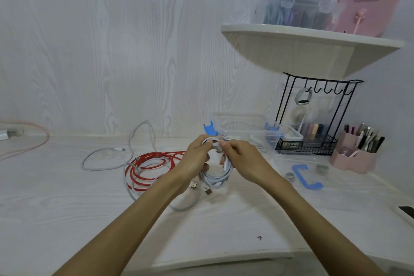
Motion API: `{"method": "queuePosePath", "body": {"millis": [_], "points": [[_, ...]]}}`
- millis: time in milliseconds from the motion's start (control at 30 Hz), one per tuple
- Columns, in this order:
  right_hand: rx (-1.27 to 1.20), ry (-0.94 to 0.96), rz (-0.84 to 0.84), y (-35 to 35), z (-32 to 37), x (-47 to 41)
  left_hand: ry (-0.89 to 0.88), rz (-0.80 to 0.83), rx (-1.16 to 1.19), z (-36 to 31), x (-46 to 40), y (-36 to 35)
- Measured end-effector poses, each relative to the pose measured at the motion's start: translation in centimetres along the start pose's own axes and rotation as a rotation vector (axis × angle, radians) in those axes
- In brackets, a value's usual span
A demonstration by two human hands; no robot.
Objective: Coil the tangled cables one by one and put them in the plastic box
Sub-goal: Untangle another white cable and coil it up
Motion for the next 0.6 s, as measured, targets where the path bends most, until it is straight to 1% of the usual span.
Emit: {"method": "queuePosePath", "body": {"millis": [33,100,167,233,300,400,500,600], "points": [[0.056,0.021,-0.039,0.3,0.1,0.0,0.010,0.003,0.023,0.0,-0.1,-0.1],[0.037,0.023,-0.106,1.1,0.2,0.0,0.027,-0.002,0.105,0.0,-0.5,-0.4],[-0.087,-0.013,-0.142,2.4,-0.3,-0.7,0.013,0.021,0.124,-0.1,-1.0,-1.2],[-0.293,-0.070,-0.181,3.9,-0.9,-1.6,-0.002,0.072,0.072,-0.4,-1.6,-2.2],[-0.481,-0.137,-0.211,5.5,-1.9,-2.8,-0.017,0.119,-0.012,-1.4,-2.6,-3.3],[-0.694,-0.197,-0.284,7.7,-3.3,-5.2,-0.051,0.203,-0.269,-4.0,-5.7,-5.0],[-0.769,-0.226,-0.350,10.6,-4.6,-8.4,0.040,0.340,-0.498,-6.2,-10.2,-7.2],[-0.775,-0.302,-0.303,12.8,-6.7,-11.9,0.150,0.344,-0.541,-7.9,-15.9,-7.7]]}}
Point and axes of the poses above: each hand's wrist, its own x-axis away from the middle knuckle, its own y-axis out of the back of the hand, z = x × y, the point moved 6 cm from there along -x, towards the middle knuckle, and after that the axes turned 4 degrees about -x, right-handed, at the moved point
